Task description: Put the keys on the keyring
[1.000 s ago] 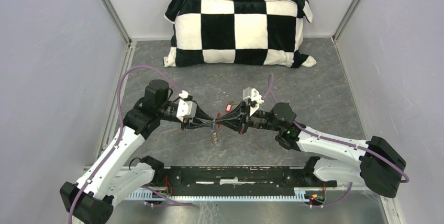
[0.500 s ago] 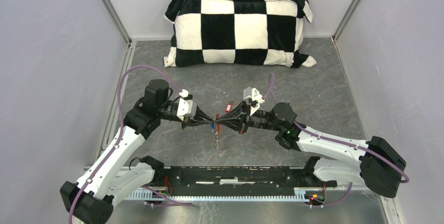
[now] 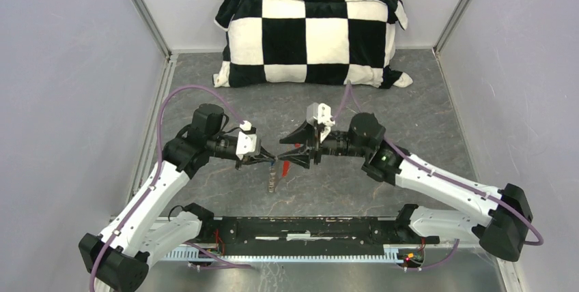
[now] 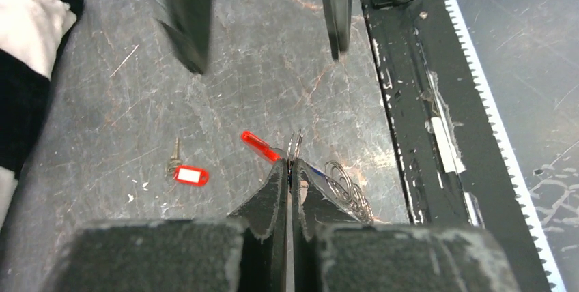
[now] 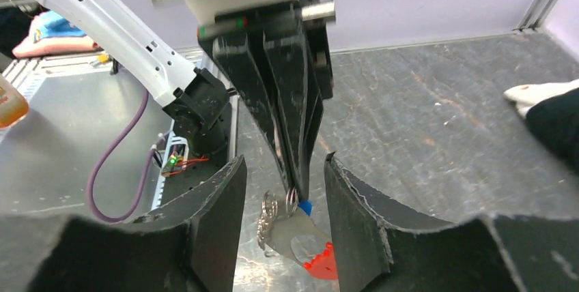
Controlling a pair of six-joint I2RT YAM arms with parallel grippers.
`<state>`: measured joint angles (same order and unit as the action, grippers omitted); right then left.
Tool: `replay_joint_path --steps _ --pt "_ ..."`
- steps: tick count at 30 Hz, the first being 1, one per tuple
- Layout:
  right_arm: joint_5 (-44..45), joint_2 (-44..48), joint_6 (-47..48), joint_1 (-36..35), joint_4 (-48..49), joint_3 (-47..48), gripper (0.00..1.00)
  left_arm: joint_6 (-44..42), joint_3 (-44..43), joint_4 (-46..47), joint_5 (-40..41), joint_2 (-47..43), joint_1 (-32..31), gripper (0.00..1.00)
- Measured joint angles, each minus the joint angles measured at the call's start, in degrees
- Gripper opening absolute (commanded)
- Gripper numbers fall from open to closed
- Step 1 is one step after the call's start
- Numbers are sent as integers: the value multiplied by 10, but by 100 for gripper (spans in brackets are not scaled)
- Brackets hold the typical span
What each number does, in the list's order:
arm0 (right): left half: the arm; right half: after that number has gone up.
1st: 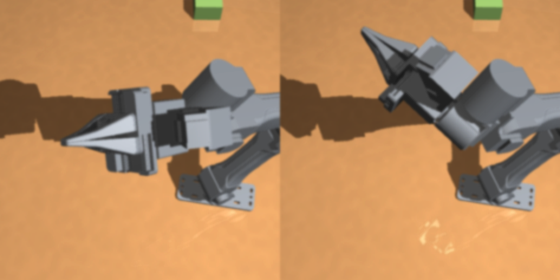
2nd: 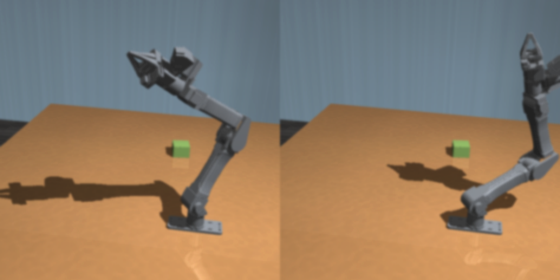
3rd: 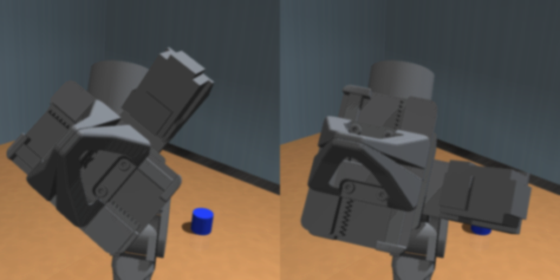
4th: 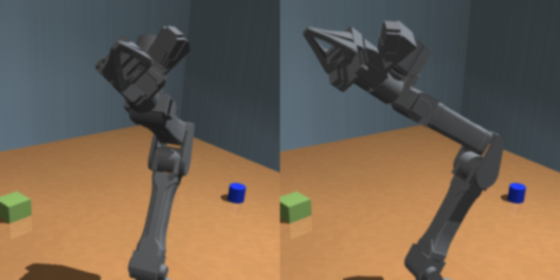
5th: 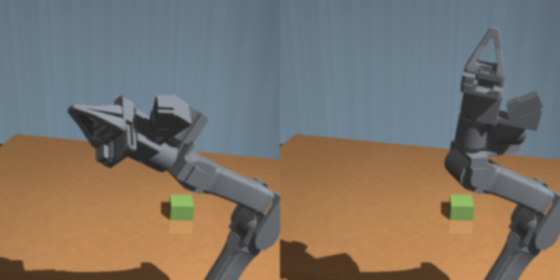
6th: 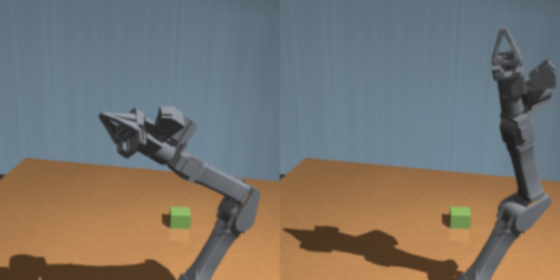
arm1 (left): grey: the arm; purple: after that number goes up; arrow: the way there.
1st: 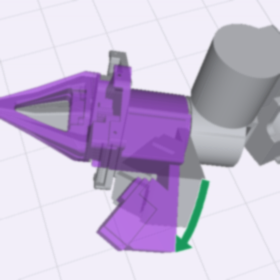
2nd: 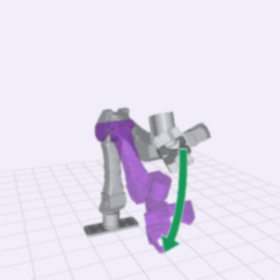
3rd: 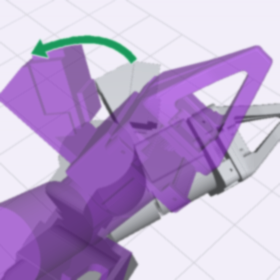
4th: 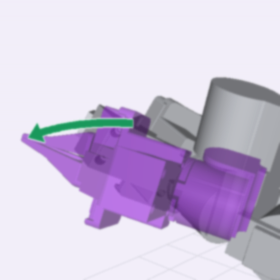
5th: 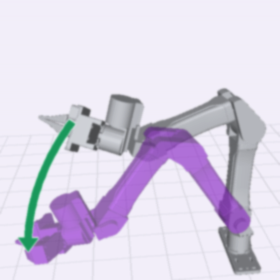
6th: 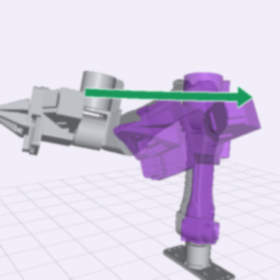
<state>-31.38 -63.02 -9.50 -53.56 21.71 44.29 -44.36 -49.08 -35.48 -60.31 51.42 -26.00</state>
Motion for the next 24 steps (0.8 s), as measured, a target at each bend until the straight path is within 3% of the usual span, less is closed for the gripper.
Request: replay_joint_path --steps 6,11,17,24 --pt "-34 -61 126 4 -236 187 51 -76 -28 -49 25 10 0 2" --pt "-39 -103 180 4 -360 232 47 -130 -40 -78 37 10 0 2" --pt "-45 -144 214 4 -445 270 45 -156 -42 -94 43 10 0 2" --pt "-48 -166 233 -4 -472 300 39 -167 -42 -99 44 9 0 2"
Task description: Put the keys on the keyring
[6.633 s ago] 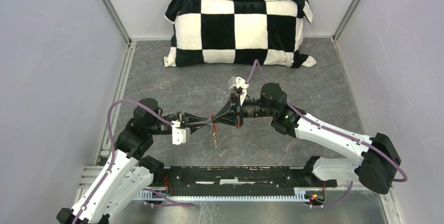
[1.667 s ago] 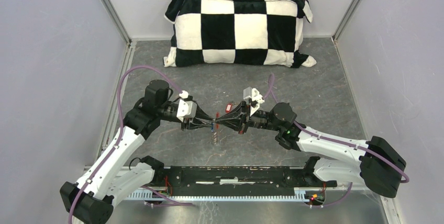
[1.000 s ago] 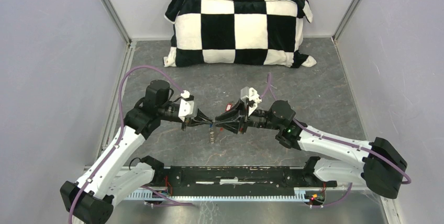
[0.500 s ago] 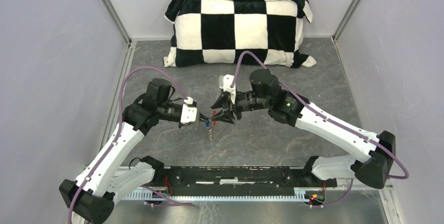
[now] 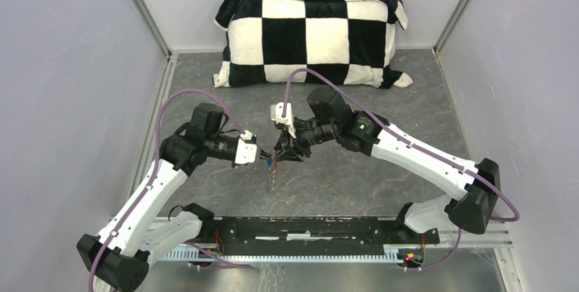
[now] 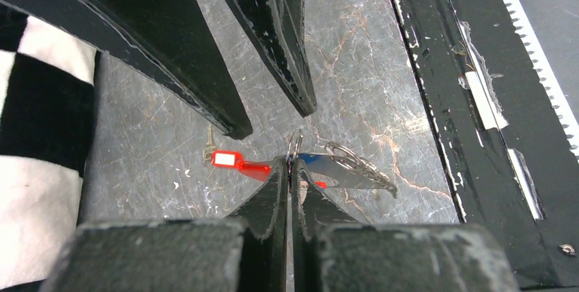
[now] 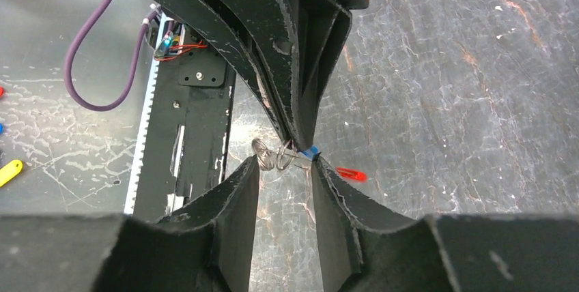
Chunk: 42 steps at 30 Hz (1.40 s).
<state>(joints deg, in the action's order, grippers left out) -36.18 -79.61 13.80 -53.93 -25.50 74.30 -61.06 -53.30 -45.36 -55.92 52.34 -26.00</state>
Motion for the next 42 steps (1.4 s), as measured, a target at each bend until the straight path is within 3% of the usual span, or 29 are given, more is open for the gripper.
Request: replay_joint_path --steps 17,29,32,35,42 --pt "-24 -37 4 -4 -2 5 26 -10 0 -2 -1 -14 0 2" --pt "-28 -37 -3 -4 4 5 26 -10 1 -7 -1 -21 0 2" --pt "-28 -37 -7 -4 4 5 33 -10 1 -8 -1 -21 0 2" --pt "-28 -37 -9 -4 7 5 34 -10 1 -8 -1 -21 0 2" --pt "-26 -37 -16 -4 14 5 25 -10 1 -8 -1 -21 0 2"
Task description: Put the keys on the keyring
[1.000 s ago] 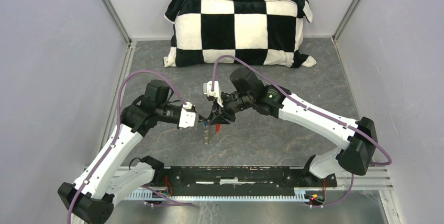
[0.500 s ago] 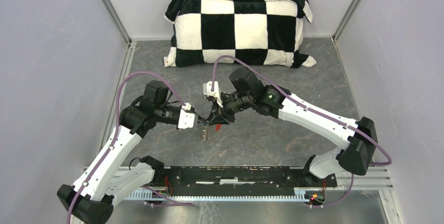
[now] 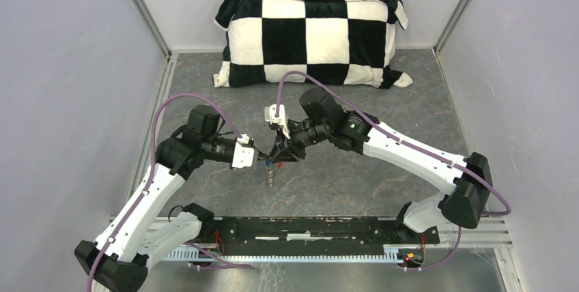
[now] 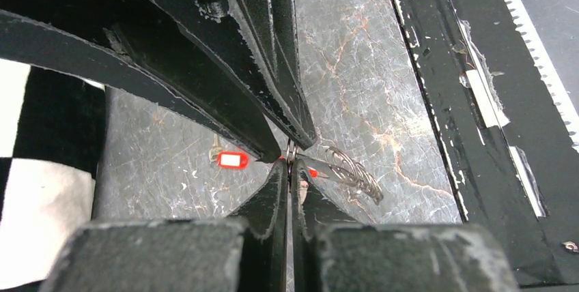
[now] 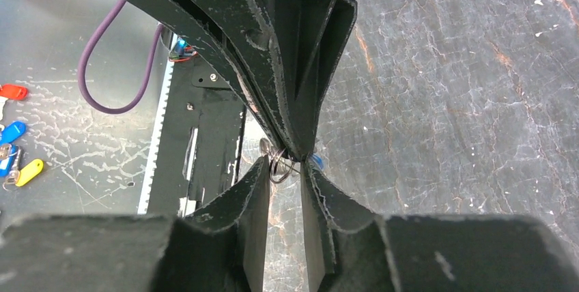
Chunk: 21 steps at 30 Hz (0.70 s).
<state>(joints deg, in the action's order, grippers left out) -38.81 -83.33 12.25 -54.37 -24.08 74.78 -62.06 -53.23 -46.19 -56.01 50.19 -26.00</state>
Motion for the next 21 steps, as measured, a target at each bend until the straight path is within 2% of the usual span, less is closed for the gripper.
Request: replay_joint_path --steps 9,11,14,17,21 --pt "-2 0 -16 -3 0 0 2 0 0 0 5 0 0 2" --pt "-1 0 -20 -3 1 0 0 0 0 0 5 1 0 3" --pt "0 0 -31 -3 4 0 0 2 0 4 6 2 0 10" --pt "4 6 -47 -1 35 -18 0 14 0 16 12 2 2 33" --pt "15 42 -84 0 135 -90 0 24 0 33 8 1 2 47"
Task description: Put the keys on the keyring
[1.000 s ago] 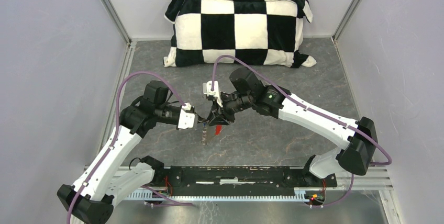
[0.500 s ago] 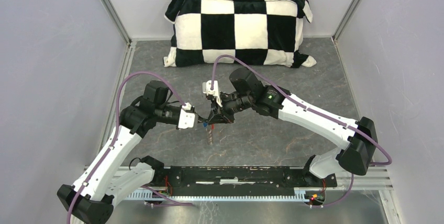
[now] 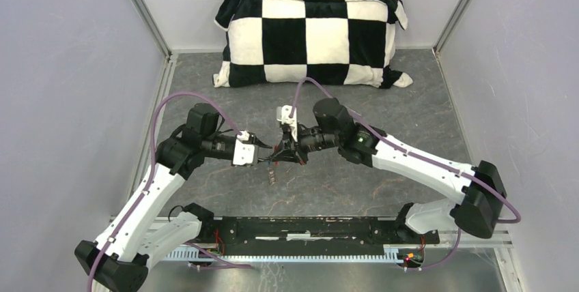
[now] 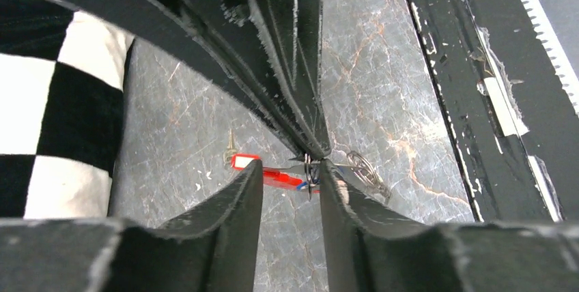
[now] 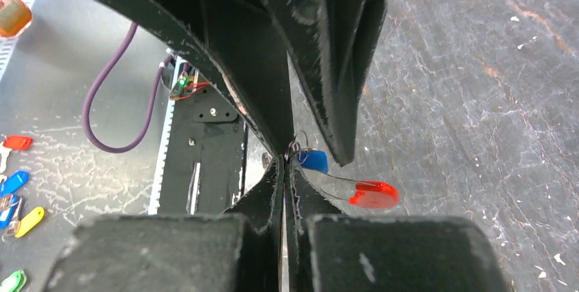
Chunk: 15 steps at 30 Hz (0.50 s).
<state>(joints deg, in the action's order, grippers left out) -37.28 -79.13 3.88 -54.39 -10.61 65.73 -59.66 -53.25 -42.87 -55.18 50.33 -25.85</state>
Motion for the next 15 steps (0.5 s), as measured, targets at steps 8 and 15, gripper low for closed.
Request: replay_joint_path --steps 8,15 --pt "9 99 -119 2 290 -191 0 1 0 15 -10 -24 -1 49" --pt "19 115 -209 2 509 -284 0 19 -2 37 -38 -31 -1 47"
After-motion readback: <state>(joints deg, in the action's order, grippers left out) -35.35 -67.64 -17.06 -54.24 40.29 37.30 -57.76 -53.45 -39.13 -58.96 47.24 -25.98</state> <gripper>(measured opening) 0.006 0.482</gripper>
